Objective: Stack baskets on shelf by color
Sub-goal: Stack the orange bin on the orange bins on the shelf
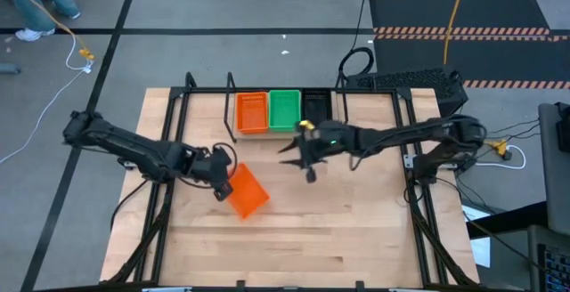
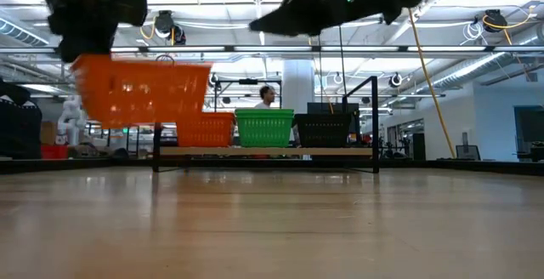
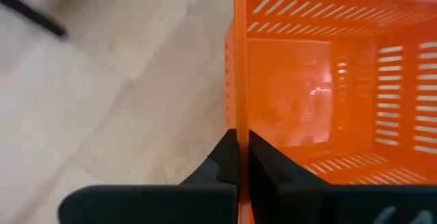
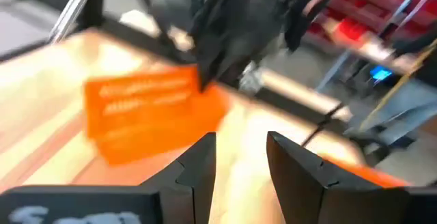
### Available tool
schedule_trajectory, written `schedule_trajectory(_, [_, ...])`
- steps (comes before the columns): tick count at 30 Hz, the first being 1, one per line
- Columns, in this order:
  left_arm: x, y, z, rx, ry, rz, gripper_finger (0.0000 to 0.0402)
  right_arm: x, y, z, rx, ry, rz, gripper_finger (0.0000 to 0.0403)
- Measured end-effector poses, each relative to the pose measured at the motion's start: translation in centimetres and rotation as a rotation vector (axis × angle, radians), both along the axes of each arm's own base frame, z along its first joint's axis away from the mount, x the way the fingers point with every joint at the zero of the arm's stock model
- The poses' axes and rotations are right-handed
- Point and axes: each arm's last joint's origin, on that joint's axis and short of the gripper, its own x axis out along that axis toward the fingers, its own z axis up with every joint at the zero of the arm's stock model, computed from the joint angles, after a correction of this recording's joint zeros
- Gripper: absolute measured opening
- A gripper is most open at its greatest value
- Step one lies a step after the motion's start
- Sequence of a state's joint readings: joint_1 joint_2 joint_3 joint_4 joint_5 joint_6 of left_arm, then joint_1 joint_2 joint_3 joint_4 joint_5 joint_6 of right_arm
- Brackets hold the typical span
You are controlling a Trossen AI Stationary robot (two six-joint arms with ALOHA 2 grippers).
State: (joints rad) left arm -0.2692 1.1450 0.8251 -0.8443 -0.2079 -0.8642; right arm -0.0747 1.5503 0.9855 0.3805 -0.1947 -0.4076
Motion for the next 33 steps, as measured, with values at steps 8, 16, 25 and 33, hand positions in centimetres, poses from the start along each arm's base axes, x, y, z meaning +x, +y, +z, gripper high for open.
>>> schedule_trajectory(8, [0.2, 1.8, 1.2, 0.074, -0.006, 0.01, 0.0005, 4.5, 2.2, -0.8, 0.021, 0.205, 0.186, 0.0137])
schedule_trajectory(16, [0.5, 3.0, 1.1, 0.097, 0.009, 0.03, 0.001, 6.7, 4.6, -1.8, -0.131, 0.288, 0.315, 0.015])
schedule_trajectory(25, [0.6, 3.3, 1.1, 0.103, -0.001, 0.029, 0.0015, 7.6, 5.1, -3.7, -0.275, 0.294, 0.27, 0.0151])
schedule_trajectory(33, [0.7, 3.4, 1.2, 0.114, -0.01, 0.039, 0.0016, 8.3, 4.9, -6.4, -0.326, 0.356, 0.253, 0.0145])
